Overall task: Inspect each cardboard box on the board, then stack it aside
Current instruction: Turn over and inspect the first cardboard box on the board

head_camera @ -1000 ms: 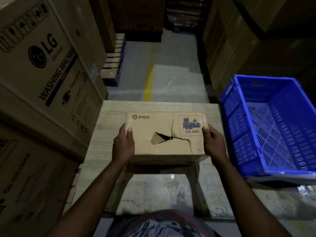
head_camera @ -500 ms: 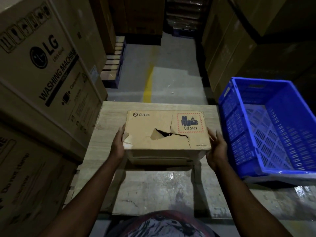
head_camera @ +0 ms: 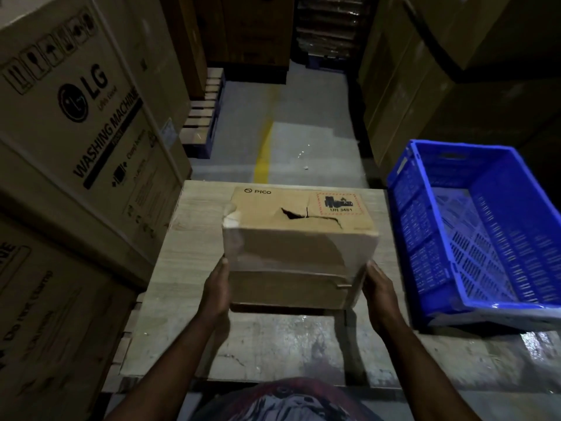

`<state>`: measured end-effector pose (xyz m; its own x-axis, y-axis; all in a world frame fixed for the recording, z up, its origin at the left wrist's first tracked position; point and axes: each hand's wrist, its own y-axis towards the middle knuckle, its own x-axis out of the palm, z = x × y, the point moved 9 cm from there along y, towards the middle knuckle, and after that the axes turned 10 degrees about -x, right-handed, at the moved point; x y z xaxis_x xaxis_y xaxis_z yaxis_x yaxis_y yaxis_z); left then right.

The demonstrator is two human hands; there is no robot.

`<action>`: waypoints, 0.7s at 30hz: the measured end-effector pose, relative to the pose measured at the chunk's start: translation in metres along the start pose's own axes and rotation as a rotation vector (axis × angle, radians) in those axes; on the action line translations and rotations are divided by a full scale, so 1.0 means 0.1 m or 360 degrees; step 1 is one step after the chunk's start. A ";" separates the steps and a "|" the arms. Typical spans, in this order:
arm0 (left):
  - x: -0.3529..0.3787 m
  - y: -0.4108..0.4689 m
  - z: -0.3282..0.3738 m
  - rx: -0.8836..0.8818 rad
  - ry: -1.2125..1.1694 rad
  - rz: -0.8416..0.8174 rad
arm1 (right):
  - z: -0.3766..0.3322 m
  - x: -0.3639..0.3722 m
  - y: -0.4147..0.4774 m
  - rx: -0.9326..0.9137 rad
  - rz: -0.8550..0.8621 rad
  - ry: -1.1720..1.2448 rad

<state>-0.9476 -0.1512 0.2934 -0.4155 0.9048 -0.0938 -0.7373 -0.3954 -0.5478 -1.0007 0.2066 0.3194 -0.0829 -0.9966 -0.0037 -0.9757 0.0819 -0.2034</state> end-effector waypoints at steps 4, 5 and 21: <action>0.00 -0.13 0.23 0.0221 0.0522 0.0204 | -0.13 -0.02 0.04 -0.0132 -0.0006 -0.0358; -0.03 -0.16 0.26 0.0239 0.0614 0.0289 | -0.16 -0.03 0.04 -0.0163 0.0013 -0.0447; -0.11 -0.04 0.01 0.0150 0.0693 0.0116 | 0.15 0.32 -0.01 -0.0168 -0.0278 -0.0799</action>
<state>-0.9407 -0.1598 0.2970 -0.2198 0.8484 -0.4816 -0.7680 -0.4549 -0.4509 -0.9989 0.1748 0.3052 0.1644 -0.8771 -0.4512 -0.9835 -0.1107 -0.1433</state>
